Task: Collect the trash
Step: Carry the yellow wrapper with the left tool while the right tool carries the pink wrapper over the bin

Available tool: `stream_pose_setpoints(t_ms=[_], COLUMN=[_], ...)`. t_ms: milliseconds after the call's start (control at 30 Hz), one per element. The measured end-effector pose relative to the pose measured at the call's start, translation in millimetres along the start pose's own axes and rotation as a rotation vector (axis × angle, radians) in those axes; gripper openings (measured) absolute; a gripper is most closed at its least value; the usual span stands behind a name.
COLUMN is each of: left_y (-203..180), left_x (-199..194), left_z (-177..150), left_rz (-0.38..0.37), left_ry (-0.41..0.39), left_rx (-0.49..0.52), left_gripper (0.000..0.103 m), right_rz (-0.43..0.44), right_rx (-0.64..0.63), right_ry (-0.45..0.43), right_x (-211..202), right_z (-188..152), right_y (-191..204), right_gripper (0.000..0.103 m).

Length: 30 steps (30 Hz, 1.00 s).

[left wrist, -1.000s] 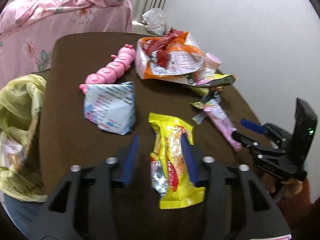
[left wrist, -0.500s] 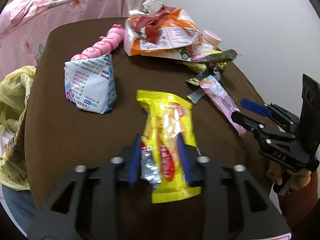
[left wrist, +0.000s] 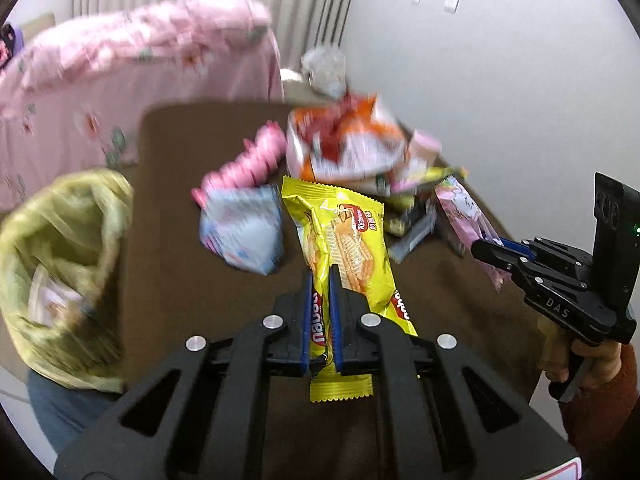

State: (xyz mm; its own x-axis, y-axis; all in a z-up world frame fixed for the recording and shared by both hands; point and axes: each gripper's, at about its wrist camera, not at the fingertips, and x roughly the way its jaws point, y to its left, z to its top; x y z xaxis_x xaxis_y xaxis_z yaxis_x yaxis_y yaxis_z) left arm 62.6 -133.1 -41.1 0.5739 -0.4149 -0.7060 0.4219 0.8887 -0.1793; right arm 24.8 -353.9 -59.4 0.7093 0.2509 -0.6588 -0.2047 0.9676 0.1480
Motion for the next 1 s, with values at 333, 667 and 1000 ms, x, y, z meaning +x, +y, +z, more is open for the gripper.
stream_pose_setpoints(t_ms=[333, 667, 1000], left_y=[47, 131, 197], left_x=[-69, -110, -120], left_z=[17, 18, 3], left_rz=[0.122, 0.313, 0.420], left_ry=[-0.192, -0.291, -0.305], left_rx=[-0.062, -0.192, -0.331], left_gripper=[0.007, 0.007, 0.007], right_rz=[0.075, 0.194, 0.295], right_rx=[-0.140, -0.201, -0.282], right_ry=[-0.107, -0.134, -0.101], right_x=[-17, 14, 66], right_z=[60, 119, 149], right_y=[63, 133, 204], right_gripper=[0.013, 0.013, 0.013])
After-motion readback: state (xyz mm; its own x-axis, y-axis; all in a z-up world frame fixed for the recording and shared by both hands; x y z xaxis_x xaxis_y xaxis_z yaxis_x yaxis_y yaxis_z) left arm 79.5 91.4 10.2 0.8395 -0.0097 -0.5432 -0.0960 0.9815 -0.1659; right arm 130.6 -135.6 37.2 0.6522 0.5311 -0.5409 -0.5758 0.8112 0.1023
